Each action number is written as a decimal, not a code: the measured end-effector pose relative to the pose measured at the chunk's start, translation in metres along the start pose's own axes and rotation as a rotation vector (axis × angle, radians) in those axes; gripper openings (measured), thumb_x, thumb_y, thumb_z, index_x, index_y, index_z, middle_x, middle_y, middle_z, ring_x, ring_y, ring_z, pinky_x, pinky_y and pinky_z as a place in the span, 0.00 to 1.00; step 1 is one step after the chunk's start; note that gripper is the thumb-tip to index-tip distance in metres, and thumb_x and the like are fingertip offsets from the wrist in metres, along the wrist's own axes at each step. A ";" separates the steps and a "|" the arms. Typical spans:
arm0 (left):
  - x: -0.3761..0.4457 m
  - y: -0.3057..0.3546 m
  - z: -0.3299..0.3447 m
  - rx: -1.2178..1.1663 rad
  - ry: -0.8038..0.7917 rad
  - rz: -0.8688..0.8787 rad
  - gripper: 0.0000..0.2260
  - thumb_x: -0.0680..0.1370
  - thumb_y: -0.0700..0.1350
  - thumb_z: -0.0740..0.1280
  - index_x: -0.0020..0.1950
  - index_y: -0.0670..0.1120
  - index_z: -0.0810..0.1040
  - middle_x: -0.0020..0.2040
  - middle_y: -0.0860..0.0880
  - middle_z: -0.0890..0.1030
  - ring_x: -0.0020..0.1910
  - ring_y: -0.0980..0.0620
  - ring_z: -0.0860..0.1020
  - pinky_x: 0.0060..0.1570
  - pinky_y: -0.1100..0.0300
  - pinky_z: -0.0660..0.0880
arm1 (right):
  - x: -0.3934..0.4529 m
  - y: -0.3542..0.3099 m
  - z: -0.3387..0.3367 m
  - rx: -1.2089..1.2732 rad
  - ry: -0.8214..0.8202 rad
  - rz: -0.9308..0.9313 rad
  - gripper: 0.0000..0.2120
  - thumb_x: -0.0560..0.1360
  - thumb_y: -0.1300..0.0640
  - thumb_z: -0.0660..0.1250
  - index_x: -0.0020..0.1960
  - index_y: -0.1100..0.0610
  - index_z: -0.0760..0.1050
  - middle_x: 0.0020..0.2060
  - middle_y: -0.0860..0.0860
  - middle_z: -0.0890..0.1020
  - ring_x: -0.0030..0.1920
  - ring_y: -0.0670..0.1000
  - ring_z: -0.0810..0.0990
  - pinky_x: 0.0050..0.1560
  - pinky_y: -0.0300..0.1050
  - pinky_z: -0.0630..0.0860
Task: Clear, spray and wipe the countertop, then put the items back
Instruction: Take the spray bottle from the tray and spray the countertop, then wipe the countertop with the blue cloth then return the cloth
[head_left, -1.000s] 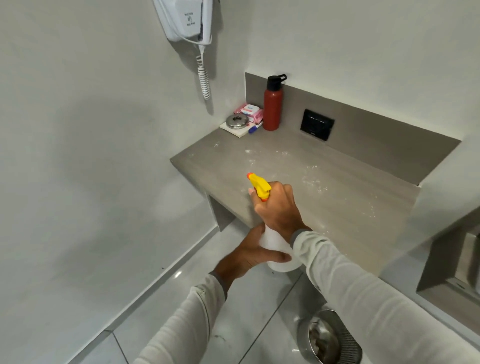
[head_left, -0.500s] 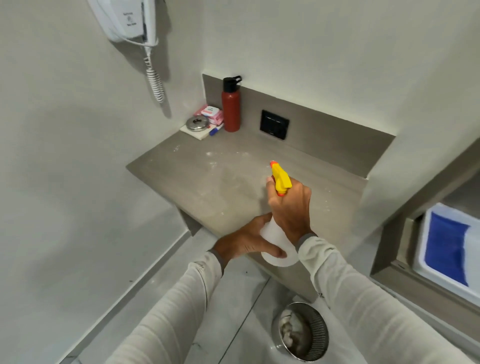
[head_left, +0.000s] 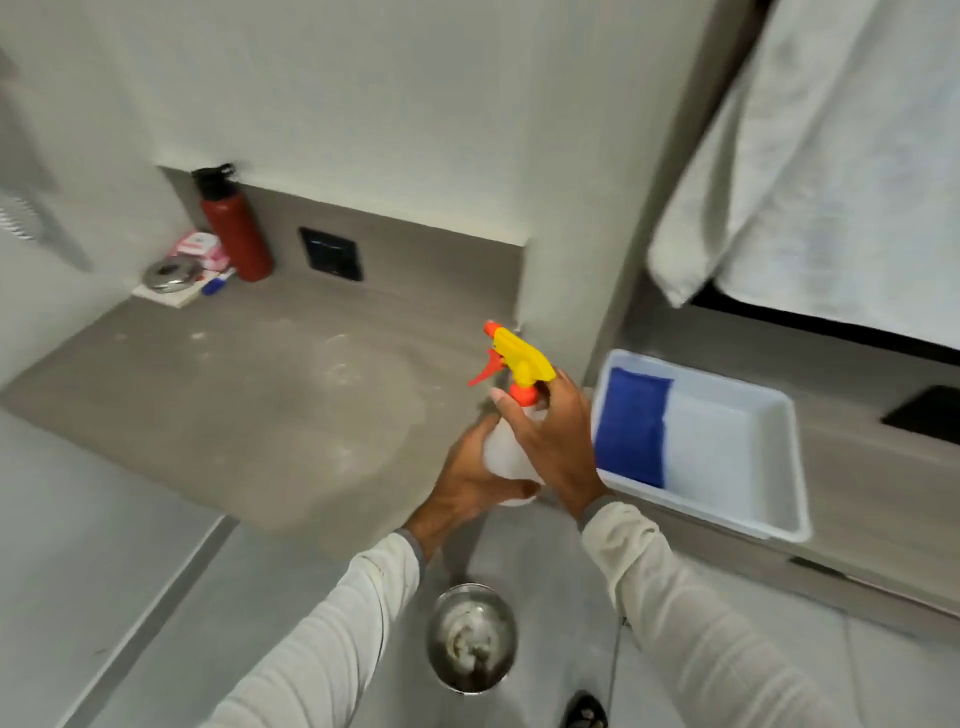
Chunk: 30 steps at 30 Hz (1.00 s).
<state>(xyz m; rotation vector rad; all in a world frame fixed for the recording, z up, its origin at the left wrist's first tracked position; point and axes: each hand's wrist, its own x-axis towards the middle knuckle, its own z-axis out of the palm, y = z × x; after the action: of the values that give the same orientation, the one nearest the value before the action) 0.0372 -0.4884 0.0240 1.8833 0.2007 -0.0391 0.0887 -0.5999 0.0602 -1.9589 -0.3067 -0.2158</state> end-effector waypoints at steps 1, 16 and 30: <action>0.008 0.007 0.024 0.000 0.015 0.017 0.38 0.57 0.51 0.82 0.65 0.59 0.73 0.59 0.54 0.82 0.57 0.53 0.81 0.56 0.45 0.79 | 0.008 0.011 -0.022 -0.004 -0.002 0.035 0.14 0.71 0.49 0.77 0.49 0.56 0.80 0.41 0.52 0.82 0.42 0.51 0.80 0.47 0.43 0.75; 0.113 0.040 0.211 0.528 -0.152 0.010 0.20 0.76 0.44 0.70 0.66 0.43 0.72 0.62 0.40 0.77 0.61 0.38 0.76 0.61 0.45 0.75 | 0.081 0.174 -0.194 0.184 0.303 0.225 0.09 0.66 0.75 0.76 0.39 0.69 0.76 0.35 0.50 0.79 0.37 0.43 0.74 0.42 0.42 0.78; 0.124 0.013 0.197 0.987 -0.185 -0.148 0.22 0.79 0.45 0.63 0.72 0.41 0.66 0.69 0.35 0.67 0.66 0.34 0.70 0.65 0.43 0.72 | 0.080 0.195 -0.196 0.076 0.421 0.336 0.20 0.66 0.57 0.82 0.51 0.55 0.75 0.42 0.51 0.81 0.43 0.50 0.80 0.47 0.49 0.81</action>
<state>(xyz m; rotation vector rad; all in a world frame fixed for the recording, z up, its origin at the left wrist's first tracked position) 0.1759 -0.6642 -0.0423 2.8205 0.2102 -0.4876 0.2231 -0.8441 -0.0092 -1.8040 0.2827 -0.3812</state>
